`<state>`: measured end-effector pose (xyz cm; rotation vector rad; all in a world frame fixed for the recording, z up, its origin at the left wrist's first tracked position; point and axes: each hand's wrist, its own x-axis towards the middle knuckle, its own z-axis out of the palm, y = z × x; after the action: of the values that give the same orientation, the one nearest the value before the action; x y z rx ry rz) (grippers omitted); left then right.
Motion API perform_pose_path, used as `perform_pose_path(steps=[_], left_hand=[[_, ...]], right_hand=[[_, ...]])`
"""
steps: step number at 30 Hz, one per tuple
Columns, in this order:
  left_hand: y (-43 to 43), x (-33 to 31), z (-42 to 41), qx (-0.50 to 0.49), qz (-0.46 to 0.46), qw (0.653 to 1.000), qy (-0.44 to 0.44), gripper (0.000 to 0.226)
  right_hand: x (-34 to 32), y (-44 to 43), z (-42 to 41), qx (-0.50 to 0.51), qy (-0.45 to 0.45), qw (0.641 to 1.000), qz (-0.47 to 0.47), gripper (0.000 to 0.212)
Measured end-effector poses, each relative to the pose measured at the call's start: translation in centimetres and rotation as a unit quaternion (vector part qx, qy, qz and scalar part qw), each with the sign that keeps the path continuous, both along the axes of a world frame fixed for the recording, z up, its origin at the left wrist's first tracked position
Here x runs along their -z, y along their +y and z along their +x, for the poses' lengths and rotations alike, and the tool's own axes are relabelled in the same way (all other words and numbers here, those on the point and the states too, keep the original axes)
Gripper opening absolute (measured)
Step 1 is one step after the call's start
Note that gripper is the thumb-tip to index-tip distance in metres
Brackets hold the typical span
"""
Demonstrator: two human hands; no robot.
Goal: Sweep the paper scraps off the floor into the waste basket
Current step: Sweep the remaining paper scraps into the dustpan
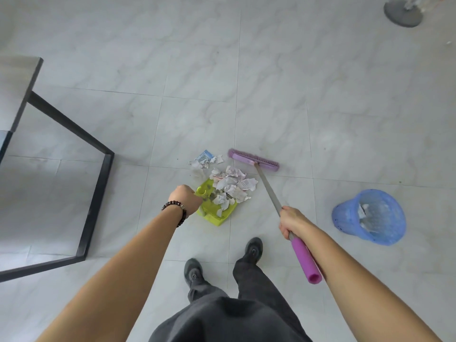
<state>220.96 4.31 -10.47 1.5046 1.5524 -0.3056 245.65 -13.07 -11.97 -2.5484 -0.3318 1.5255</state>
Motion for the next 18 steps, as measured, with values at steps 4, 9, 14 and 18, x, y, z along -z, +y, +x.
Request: perform_pose_path(steps=[4, 9, 14, 18], left_hand=[[0.0, 0.6, -0.3, 0.021, 0.025, 0.999, 0.026, 0.013], [0.2, 0.3, 0.5, 0.034, 0.028, 0.998, 0.038, 0.012], [-0.3, -0.5, 1.8, 0.038, 0.018, 0.998, 0.042, 0.019], [-1.0, -1.2, 1.9, 0.038, 0.017, 0.998, 0.040, 0.032]], right_hand=[[-0.7, 2.3, -1.5, -0.017, 0.040, 0.999, 0.002, 0.027], [-3.2, 0.0, -5.2, -0.115, 0.063, 0.989, -0.071, 0.021], [-4.3, -2.3, -4.7, -0.072, 0.140, 0.986, -0.051, 0.014], [-7.1, -2.0, -2.1, 0.112, 0.197, 0.968, -0.105, 0.037]])
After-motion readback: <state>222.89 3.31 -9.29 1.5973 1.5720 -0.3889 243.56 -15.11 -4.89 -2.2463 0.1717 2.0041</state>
